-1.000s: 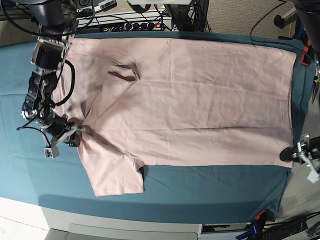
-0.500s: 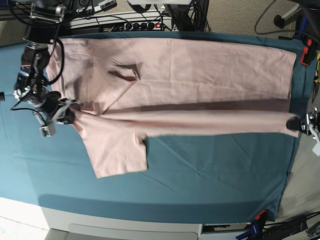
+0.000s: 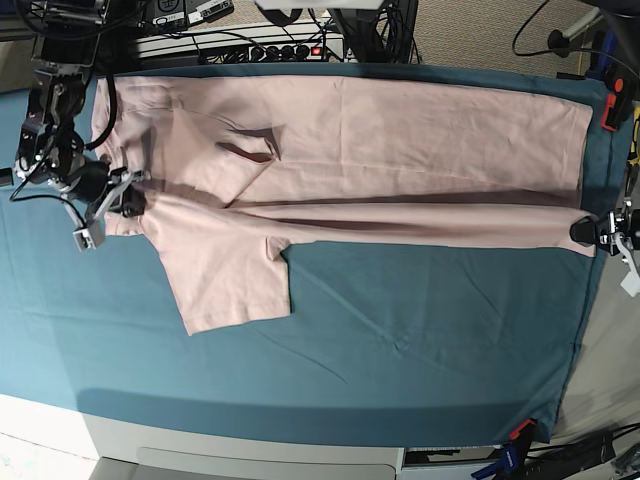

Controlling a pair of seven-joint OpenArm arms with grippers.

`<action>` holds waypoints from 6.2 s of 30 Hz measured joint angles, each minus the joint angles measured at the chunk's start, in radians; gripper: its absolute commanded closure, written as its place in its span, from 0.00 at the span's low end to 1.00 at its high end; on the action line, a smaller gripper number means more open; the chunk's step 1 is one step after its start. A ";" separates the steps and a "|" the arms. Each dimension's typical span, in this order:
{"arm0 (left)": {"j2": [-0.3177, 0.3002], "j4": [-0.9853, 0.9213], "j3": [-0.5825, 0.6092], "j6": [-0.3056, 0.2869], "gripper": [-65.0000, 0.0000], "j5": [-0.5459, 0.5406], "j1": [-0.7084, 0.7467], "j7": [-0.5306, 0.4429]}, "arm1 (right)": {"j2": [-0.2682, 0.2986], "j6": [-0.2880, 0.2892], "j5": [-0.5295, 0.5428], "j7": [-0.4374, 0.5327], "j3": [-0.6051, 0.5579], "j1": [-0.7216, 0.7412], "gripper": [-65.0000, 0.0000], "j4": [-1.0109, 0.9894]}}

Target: Fold the T-shirt properly

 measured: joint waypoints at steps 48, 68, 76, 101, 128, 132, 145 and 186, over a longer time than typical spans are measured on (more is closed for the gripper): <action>-0.022 0.065 0.001 0.011 0.51 0.000 -0.101 -0.037 | -0.163 -0.072 0.009 -0.002 0.208 0.582 0.49 -0.762; -0.026 0.066 0.001 0.012 0.55 0.003 -0.101 -0.036 | -0.248 0.068 0.294 -0.400 0.201 0.536 1.00 -0.587; -0.026 0.067 0.001 0.012 0.55 0.002 -0.100 -0.041 | -0.261 0.074 0.361 -0.399 0.109 0.315 1.00 -0.101; -0.026 0.066 0.001 0.007 0.55 0.003 -0.100 -0.041 | -0.231 0.074 0.371 -0.401 -0.246 -0.117 0.93 0.274; -0.056 0.071 -0.009 0.041 0.44 -0.031 0.209 -0.010 | -0.257 0.074 0.684 -0.402 -0.068 -0.157 0.48 0.455; -0.018 0.073 -0.014 0.034 0.44 -0.050 0.207 -0.014 | -0.257 0.074 0.684 -0.403 -0.068 -0.157 0.48 0.455; -0.079 0.066 0.002 0.016 0.44 0.001 0.110 -0.040 | -0.258 0.074 0.632 -0.402 -0.068 -0.157 0.48 0.455; 0.014 0.075 -0.018 0.048 0.45 -0.101 0.225 -0.055 | -0.257 0.074 0.603 -0.403 -0.068 -0.157 0.48 0.455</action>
